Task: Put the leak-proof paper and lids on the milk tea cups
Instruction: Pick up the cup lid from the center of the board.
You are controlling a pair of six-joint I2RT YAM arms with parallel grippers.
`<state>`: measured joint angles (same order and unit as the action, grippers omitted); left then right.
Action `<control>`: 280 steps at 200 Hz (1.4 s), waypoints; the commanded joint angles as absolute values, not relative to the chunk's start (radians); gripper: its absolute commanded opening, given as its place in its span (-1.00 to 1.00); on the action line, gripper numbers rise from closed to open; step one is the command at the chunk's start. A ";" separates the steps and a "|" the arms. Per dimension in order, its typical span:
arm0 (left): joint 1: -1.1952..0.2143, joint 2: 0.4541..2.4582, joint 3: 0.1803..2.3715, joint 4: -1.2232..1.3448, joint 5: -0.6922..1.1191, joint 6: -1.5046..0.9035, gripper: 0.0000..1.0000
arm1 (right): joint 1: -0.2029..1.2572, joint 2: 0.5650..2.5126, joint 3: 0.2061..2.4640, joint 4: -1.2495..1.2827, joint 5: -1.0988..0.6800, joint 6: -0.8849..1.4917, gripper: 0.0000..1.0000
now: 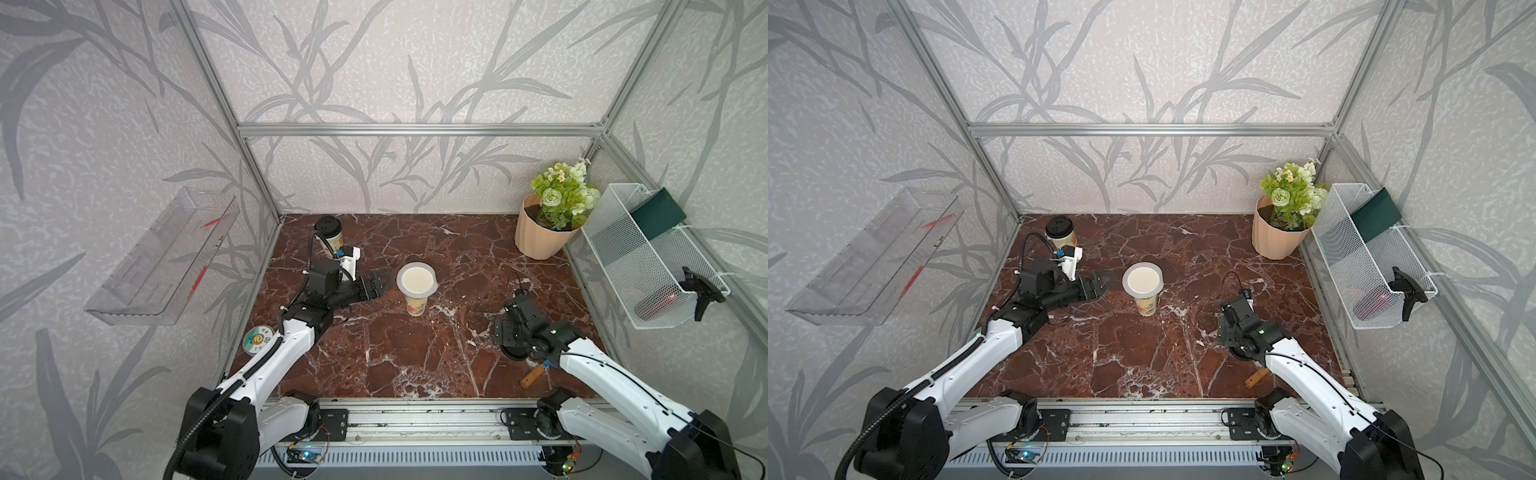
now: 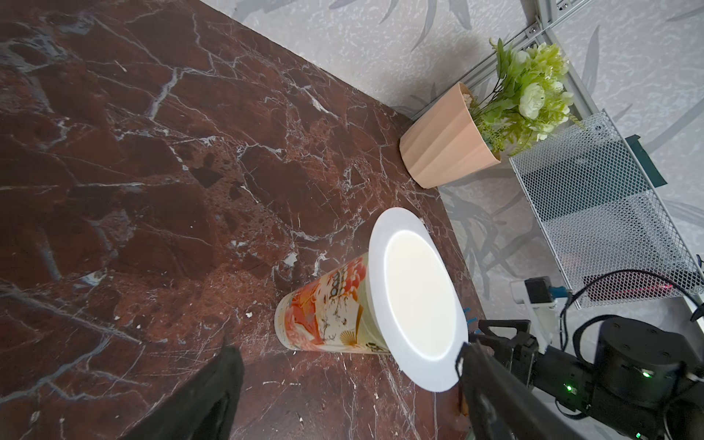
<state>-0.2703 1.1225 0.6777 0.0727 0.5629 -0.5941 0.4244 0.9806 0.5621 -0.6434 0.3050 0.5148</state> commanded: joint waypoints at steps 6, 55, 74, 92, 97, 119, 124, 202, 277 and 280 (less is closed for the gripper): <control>-0.264 1.086 0.666 0.063 0.540 -0.564 0.81 | 0.347 1.029 0.537 -0.559 0.196 0.537 0.79; -0.264 1.067 0.657 0.061 0.527 -0.559 0.82 | 0.321 1.100 0.513 -0.536 0.196 0.575 0.67; -0.264 1.070 0.658 0.060 0.525 -0.560 0.82 | 0.315 1.109 0.508 -0.544 0.202 0.588 0.66; -0.264 1.072 0.661 0.051 0.526 -0.558 0.82 | 0.300 1.127 0.519 -0.573 0.220 0.608 0.67; -0.264 1.070 0.660 0.051 0.525 -0.556 0.82 | 0.298 1.134 0.523 -0.579 0.221 0.607 0.67; -0.264 1.066 0.659 0.051 0.519 -0.554 0.82 | 0.293 1.170 0.538 -0.590 0.221 0.613 0.67; -0.264 1.066 0.659 0.051 0.519 -0.553 0.82 | 0.292 1.177 0.541 -0.594 0.221 0.614 0.67; -0.264 1.068 0.657 0.048 0.517 -0.540 0.83 | 0.291 1.181 0.539 -0.559 0.181 0.595 0.44; -0.264 1.062 0.655 0.039 0.502 -0.535 0.84 | 0.299 1.164 0.540 -0.508 0.109 0.546 0.34; -0.264 1.062 0.655 0.038 0.501 -0.535 0.84 | 0.302 1.161 0.541 -0.507 0.108 0.544 0.33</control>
<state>-0.2680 1.0821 0.6643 0.0509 0.5156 -0.5503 0.2943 1.1923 0.5411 -0.5205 0.1432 0.5690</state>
